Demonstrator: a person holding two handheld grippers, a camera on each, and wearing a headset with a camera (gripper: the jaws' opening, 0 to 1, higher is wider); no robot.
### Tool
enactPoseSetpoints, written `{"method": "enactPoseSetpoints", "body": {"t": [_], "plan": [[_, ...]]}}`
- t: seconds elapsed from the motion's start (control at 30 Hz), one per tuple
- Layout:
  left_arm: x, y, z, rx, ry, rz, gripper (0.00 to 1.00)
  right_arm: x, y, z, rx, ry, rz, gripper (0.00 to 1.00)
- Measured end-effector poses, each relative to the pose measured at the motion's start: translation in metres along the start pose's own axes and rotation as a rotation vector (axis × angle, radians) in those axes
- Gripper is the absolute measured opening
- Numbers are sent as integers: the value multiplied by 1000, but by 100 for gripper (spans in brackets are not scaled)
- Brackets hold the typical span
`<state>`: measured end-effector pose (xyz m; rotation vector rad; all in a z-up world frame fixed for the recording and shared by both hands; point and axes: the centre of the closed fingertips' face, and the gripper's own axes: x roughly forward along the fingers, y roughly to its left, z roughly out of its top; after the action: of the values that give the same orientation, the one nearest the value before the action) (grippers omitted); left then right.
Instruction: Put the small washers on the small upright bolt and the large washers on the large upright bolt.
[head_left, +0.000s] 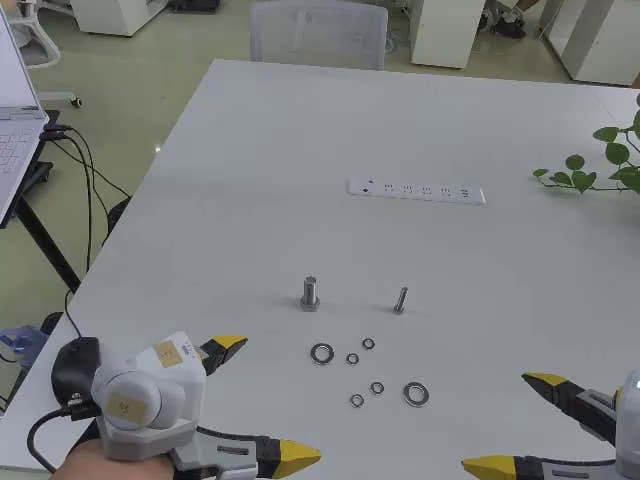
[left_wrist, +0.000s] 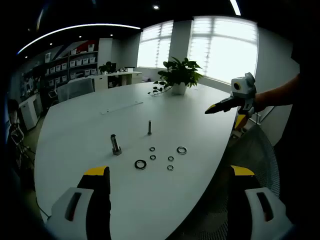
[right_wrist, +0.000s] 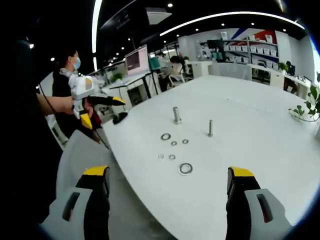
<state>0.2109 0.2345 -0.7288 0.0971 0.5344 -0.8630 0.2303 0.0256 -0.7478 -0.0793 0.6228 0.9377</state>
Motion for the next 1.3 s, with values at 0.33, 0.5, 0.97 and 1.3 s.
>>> {"method": "enactPoseSetpoints", "body": {"t": [0.33, 0.5, 0.97, 1.3], "plan": [[1, 2, -1, -1, 0, 3, 98, 1, -3, 3, -4, 3, -8, 100], [3, 2, -1, -3, -3, 3, 98, 2, -2, 6, -15, 7, -4, 99], [6, 1, -3, -5, -3, 4, 95, 12, 2, 12, -52, 48, 23, 96], [8, 2, -6, -8, 5, 3, 96, 24, 8, 13, -92, 109, 71, 90]]}}
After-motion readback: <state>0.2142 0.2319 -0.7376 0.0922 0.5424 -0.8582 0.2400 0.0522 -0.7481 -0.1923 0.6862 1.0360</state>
